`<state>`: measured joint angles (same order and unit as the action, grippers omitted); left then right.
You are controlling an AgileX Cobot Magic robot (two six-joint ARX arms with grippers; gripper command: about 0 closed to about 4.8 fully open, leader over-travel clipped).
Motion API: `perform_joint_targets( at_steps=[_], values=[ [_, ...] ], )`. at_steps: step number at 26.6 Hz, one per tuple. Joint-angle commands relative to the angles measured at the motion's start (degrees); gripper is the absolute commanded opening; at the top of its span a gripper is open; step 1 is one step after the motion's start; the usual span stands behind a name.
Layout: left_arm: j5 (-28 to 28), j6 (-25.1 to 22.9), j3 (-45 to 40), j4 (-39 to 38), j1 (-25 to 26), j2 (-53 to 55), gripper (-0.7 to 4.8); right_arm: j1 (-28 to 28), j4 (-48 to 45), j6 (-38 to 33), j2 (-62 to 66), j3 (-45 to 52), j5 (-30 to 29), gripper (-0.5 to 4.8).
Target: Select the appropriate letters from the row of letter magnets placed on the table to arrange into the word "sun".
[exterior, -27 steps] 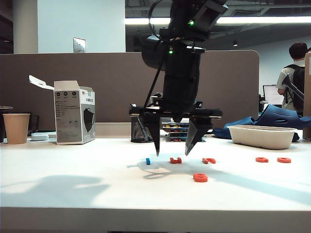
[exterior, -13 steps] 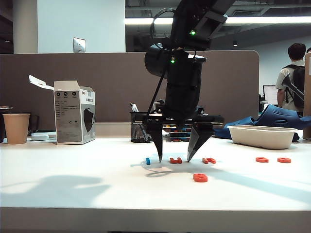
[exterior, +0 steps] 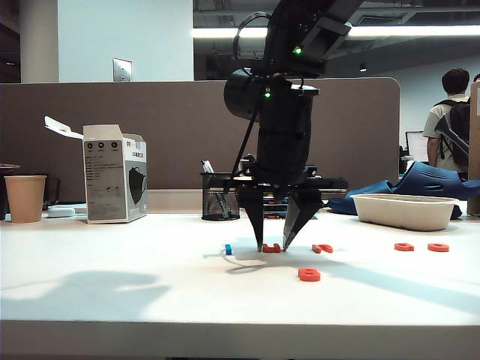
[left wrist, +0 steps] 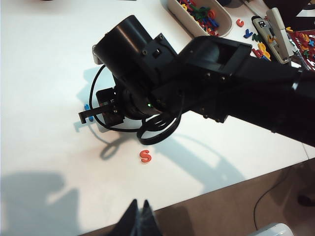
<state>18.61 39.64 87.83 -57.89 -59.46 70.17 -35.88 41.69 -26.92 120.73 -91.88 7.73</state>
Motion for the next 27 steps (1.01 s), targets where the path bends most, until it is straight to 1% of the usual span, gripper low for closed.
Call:
perform_joint_targets(
  at_steps=[1, 2, 10, 12, 27],
  values=[
    [0.0, -0.2, 0.2, 0.2, 0.0, -0.2, -0.04, -0.1, 0.4, -0.1, 0.2, -0.1, -0.3, 1.65],
    [0.0, -0.2, 0.2, 0.2, 0.0, -0.2, -0.04, -0.1, 0.2, -0.1, 0.2, -0.1, -0.3, 1.34],
    [0.0, -0.2, 0.2, 0.2, 0.0, -0.2, -0.04, -0.1, 0.0, 0.0, 0.2, -0.1, -0.3, 1.32],
    [0.0, -0.2, 0.2, 0.2, 0.0, -0.2, -0.04, -0.1, 0.0, 0.0, 0.2, -0.1, -0.3, 1.02],
    [0.0, -0.2, 0.2, 0.1, 0.0, -0.2, -0.04, 0.2, 1.1, 0.1, -0.3, -0.3, 0.2, 1.03]
  ],
)
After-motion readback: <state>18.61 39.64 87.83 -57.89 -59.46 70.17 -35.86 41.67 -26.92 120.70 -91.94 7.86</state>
